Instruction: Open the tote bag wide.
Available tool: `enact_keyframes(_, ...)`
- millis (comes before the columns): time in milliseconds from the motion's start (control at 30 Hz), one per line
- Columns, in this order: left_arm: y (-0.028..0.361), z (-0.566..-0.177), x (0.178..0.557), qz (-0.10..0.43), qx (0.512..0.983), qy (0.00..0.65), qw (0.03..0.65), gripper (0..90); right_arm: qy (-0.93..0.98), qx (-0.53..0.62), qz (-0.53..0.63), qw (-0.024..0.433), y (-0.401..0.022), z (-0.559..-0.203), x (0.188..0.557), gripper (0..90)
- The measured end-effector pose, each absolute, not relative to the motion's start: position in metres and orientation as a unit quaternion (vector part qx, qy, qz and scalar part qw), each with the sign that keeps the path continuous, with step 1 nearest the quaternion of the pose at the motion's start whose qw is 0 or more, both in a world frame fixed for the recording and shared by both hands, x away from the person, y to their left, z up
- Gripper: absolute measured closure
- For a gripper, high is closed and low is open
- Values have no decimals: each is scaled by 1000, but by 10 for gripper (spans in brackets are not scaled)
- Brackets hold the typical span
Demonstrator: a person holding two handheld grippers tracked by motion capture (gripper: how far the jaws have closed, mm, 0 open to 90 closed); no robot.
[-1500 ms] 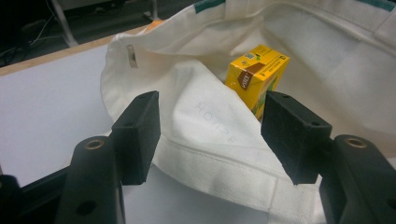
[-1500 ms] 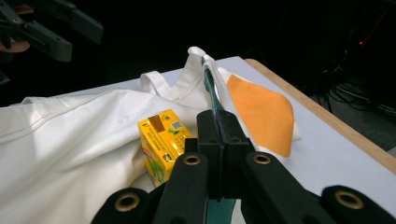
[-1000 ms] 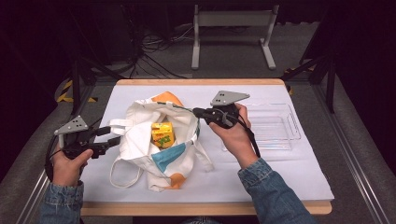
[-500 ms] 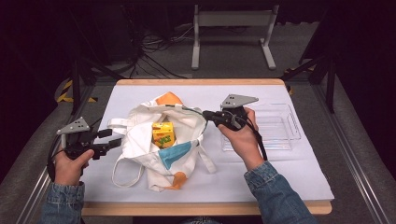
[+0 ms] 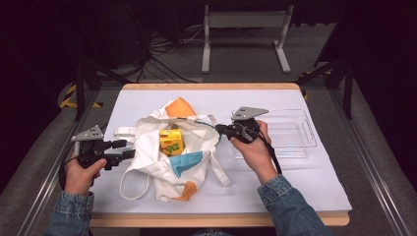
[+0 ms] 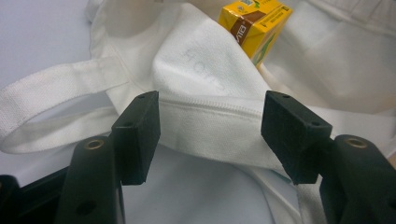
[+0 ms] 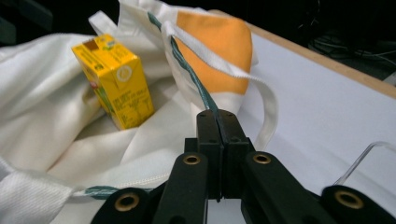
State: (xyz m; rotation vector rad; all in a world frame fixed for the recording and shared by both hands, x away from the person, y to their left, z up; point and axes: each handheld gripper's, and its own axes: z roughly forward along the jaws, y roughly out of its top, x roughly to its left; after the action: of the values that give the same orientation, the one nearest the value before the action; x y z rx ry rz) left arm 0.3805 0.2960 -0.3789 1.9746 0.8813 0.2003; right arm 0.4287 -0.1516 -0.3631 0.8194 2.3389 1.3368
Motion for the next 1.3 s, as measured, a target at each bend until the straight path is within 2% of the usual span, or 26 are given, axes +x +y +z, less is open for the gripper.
enact_keyframes(300, 296, -377, 379, 89, 803, 359, 468, 384, 848, 295, 420, 130, -143, -386, 431, 886)
enact_keyframes(967, 295, -374, 378, 94, 803, 350, 473, 383, 877, 274, 367, 145, -129, -394, 426, 881)
enact_keyframes(1133, 295, -374, 378, 94, 803, 350, 473, 383, 880, 275, 362, 136, -129, -396, 427, 866)
enact_keyframes(1300, 295, -373, 377, 92, 799, 356, 477, 382, 872, 284, 378, 128, -131, -394, 427, 809)
